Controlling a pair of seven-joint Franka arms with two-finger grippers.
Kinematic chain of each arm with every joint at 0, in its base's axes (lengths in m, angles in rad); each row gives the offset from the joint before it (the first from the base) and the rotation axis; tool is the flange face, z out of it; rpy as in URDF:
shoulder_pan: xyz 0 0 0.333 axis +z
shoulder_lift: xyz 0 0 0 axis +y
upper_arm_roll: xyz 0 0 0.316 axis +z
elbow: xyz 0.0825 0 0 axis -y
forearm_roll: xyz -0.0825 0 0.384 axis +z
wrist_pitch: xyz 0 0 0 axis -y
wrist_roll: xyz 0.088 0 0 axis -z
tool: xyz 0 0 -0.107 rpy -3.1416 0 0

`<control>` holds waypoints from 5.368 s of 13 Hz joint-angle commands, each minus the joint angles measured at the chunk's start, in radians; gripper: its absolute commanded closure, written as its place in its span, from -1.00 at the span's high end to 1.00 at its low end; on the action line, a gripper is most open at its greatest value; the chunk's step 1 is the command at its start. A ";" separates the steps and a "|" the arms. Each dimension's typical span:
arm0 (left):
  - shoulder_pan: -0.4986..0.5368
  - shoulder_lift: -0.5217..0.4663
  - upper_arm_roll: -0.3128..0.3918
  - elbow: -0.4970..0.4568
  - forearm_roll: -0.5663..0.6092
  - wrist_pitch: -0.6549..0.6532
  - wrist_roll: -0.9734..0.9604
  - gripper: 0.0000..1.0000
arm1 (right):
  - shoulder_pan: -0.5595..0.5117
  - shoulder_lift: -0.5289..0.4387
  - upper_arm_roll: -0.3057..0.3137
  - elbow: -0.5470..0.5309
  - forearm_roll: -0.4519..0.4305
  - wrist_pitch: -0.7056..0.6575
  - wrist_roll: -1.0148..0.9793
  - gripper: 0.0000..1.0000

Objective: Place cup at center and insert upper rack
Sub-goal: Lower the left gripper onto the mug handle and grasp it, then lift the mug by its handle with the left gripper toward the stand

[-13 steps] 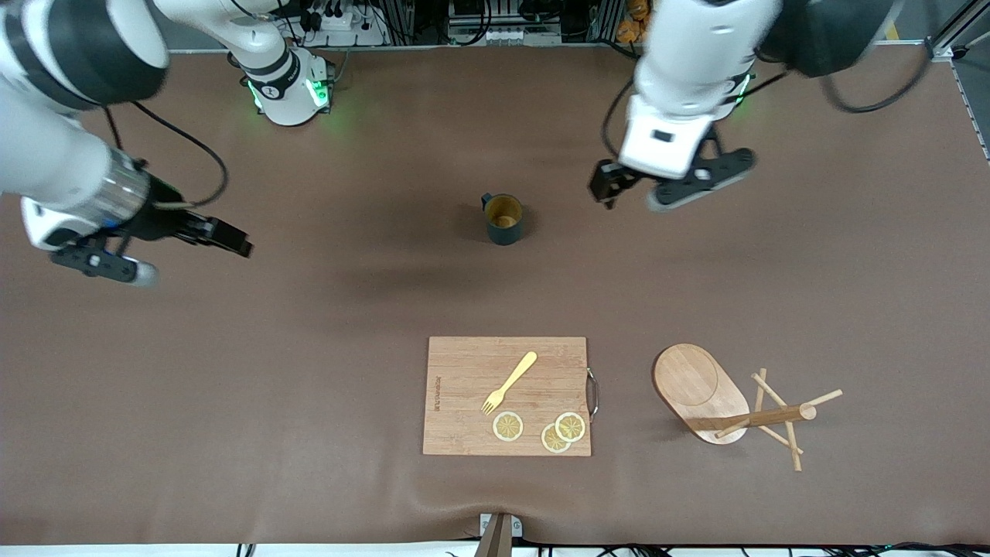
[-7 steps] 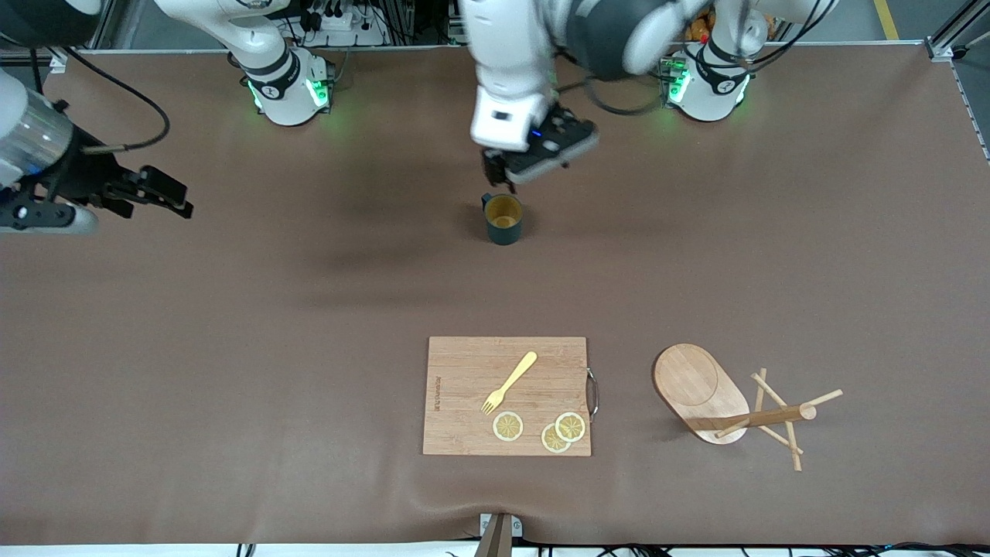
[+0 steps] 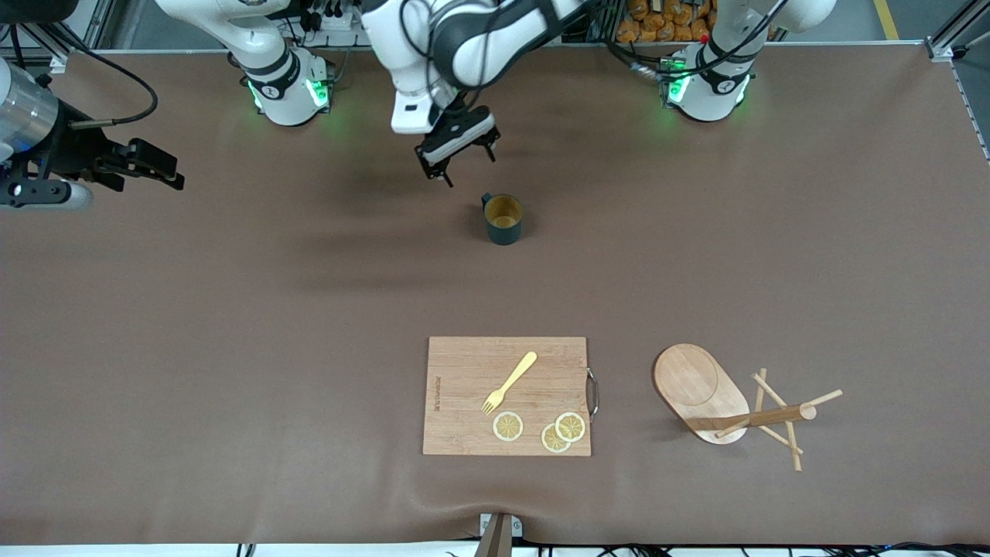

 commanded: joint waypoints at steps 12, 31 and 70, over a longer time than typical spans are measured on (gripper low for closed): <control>-0.393 0.230 0.334 0.068 0.027 -0.059 -0.490 1.00 | -0.091 -0.010 0.016 -0.016 -0.044 0.021 0.035 1.00; -0.390 0.306 0.408 0.070 0.027 0.026 -0.595 0.21 | -0.113 -0.011 0.014 -0.002 -0.039 0.074 0.020 1.00; 0.502 -0.217 0.402 0.071 -1.011 0.125 0.447 -1.00 | -0.096 0.016 0.019 -0.008 -0.024 0.075 0.015 1.00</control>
